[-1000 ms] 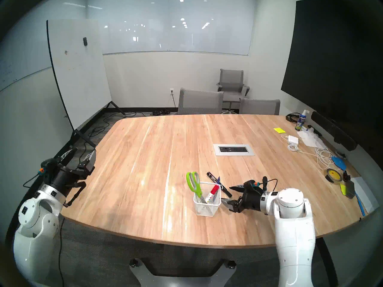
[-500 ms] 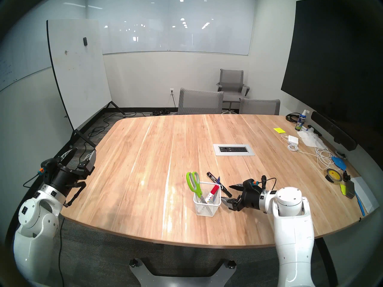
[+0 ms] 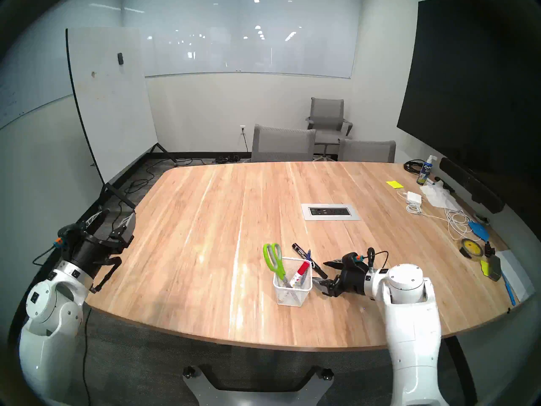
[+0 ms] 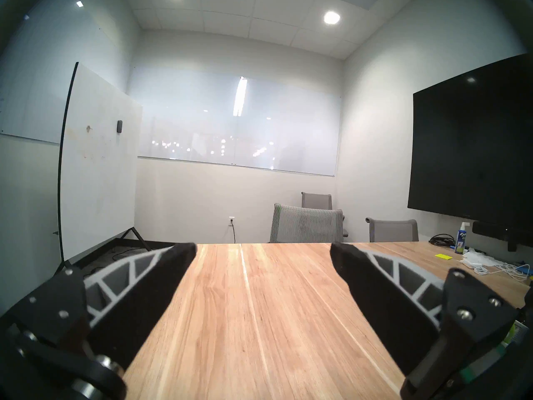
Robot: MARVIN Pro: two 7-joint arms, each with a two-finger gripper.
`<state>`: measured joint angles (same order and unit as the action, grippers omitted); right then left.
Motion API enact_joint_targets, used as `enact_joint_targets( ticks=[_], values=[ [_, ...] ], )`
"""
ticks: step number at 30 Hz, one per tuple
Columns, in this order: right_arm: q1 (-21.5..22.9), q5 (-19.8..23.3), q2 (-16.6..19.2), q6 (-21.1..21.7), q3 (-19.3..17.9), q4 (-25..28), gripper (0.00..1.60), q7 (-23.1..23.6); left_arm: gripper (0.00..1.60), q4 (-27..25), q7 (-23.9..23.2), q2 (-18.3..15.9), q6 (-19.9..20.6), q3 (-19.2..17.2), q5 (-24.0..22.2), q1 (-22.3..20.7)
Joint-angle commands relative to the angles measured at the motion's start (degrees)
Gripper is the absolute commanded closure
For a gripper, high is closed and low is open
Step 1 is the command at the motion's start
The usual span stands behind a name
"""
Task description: Place the pen, the marker, and the scissors into the pen holder
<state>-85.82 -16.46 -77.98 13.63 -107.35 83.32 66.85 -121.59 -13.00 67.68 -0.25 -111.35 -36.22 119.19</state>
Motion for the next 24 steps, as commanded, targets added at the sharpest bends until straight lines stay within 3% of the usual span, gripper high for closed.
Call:
enact_joint_targets(
  ticks=[1,17,24],
  values=[
    [1.2,0.3,0.1,-0.2,0.0,0.6,0.0,0.1,0.0,-1.0,0.1,-0.1,0.1,-0.3,0.0,-0.1],
    [1.3,-0.2,0.3,-0.8,1.1,-0.3,0.0,-1.1,0.0,-1.0,-0.1,0.1,0.2,-0.4,0.1,-0.1],
    [1.2,-1.0,0.2,-3.2,1.9,-1.5,0.0,-3.2,0.0,-1.0,-0.1,0.1,0.3,-0.4,0.1,-0.2]
  ],
)
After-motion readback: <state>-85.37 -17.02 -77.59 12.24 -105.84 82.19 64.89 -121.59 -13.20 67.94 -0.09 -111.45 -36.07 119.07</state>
